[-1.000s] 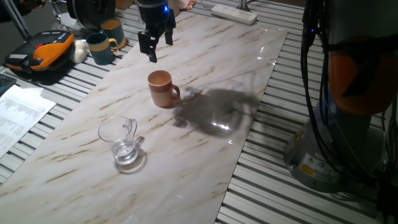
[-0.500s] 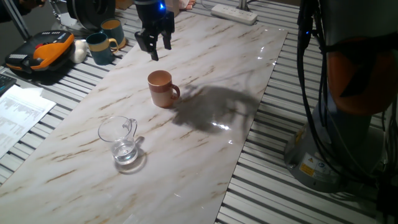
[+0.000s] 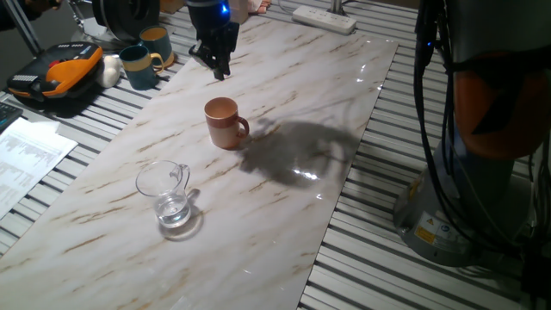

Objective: Pour the water from one cup into another empty cup

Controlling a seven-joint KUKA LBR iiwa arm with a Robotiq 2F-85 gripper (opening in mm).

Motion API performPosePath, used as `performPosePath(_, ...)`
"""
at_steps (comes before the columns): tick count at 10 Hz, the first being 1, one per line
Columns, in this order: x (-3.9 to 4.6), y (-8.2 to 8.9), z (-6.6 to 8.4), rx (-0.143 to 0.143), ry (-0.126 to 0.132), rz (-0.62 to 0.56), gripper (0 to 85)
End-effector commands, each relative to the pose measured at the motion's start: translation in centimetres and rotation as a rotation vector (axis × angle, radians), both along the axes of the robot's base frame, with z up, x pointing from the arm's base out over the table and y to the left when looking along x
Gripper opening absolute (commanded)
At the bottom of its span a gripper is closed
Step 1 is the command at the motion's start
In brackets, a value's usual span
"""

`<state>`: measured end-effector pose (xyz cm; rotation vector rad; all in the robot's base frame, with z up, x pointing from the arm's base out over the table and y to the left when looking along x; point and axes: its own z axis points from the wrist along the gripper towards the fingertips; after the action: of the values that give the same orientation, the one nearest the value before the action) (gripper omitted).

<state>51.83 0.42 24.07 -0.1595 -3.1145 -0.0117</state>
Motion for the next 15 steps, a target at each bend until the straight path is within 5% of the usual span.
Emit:
performPosePath(1,0.01,0.03,0.0,0.002,0.0,-0.002,0.0)
performPosePath(5,0.09,0.15,0.05,0.005,0.003,-0.005,0.0)
performPosePath(7,0.09,0.13,0.02,0.032,0.008,-0.012,0.0)
performPosePath(9,0.16,0.18,0.03,0.017,0.0,-0.008,0.0)
performPosePath(10,0.15,0.17,0.02,0.023,0.0,-0.01,17.0)
performPosePath(12,0.16,0.16,-0.03,0.068,0.012,-0.002,17.0)
performPosePath(14,0.19,0.16,-0.01,0.049,0.012,0.002,17.0)
performPosePath(15,0.21,0.17,0.0,0.036,0.01,0.013,0.0)
